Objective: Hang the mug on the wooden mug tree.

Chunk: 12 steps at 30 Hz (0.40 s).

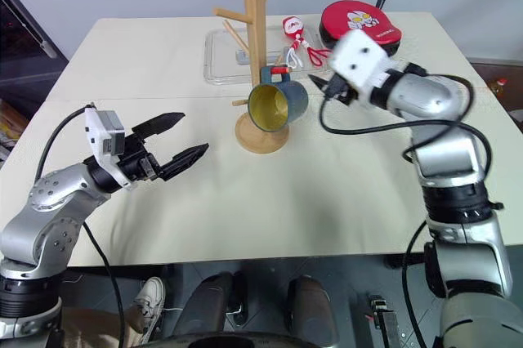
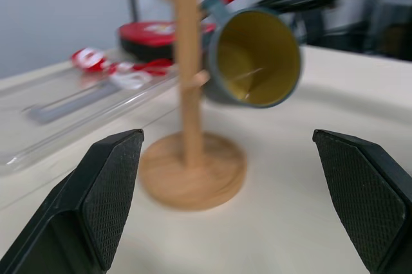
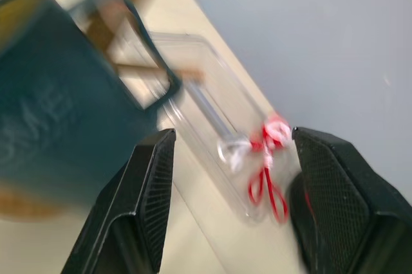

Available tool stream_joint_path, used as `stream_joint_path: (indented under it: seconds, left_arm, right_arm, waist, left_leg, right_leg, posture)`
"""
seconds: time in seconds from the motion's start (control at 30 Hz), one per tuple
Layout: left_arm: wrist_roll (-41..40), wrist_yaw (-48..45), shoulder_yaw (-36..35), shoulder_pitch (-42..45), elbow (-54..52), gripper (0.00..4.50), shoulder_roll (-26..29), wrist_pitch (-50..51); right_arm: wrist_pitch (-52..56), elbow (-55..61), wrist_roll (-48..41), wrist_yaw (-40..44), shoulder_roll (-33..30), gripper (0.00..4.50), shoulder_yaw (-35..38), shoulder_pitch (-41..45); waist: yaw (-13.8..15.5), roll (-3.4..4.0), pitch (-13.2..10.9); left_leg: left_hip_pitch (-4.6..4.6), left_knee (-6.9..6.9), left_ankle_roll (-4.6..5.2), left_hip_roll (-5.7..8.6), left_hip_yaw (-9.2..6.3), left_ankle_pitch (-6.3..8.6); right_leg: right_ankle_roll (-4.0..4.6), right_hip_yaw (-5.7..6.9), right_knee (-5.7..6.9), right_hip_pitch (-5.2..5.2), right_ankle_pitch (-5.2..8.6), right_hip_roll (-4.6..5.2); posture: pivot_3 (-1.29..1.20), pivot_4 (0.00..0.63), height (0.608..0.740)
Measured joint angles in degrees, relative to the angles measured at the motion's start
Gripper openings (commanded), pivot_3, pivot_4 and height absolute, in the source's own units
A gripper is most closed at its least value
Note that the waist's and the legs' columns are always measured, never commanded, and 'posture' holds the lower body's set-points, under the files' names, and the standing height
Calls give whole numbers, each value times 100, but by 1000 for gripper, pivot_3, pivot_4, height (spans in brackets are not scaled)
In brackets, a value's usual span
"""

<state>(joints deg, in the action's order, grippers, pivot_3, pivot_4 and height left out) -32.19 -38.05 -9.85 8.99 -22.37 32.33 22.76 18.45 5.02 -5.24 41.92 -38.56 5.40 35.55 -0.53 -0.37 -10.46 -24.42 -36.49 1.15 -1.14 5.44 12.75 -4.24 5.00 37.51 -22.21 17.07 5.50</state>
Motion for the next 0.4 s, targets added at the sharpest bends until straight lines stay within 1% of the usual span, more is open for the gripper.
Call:
stream_joint_path:
  seconds: [0.07,0.13,0.2,0.27,0.4]
  left_arm:
    - [373,342,8,-81,381,4500,-211,-181]
    - [716,680,3,-220,765,4500,-465,-410]
    - [945,952,-8,-393,1086,4500,-692,-579]
    - [1052,1092,-12,-466,1263,4500,-815,-662]
    - [1190,1150,-10,-686,1357,4500,-903,-859]
  right_arm:
    - [22,-95,-467,-164,392,2960,518,-463]
    - [-7,-271,-775,-300,755,2960,822,-946]
    - [-145,-517,-875,-366,1008,2960,873,-1438]
    - [-289,-643,-903,-383,1165,2960,851,-1730]
    - [-523,-646,-981,-375,1343,2960,782,-2013]
  waist:
    - [-26,0,0]
    - [-29,0,0]
    - [-18,0,0]
    - [-15,1,-1]
    - [-27,2,0]
  left_leg:
    - [2,3,1,-2,1,0]
    - [3,5,2,-3,1,0]
    - [0,6,2,-3,3,0]
    - [-1,4,3,-2,3,1]
    - [1,4,2,-4,2,1]
  right_leg:
    - [0,-1,2,-2,0,-2]
    - [0,-1,2,-3,0,-4]
    - [0,-1,4,-9,0,-2]
    - [-1,-1,6,-10,0,0]
    - [0,-2,6,-10,0,-1]
  posture:
    - [0,150,740]
    - [0,150,740]
    - [0,150,740]
    - [0,150,740]
    - [0,150,740]
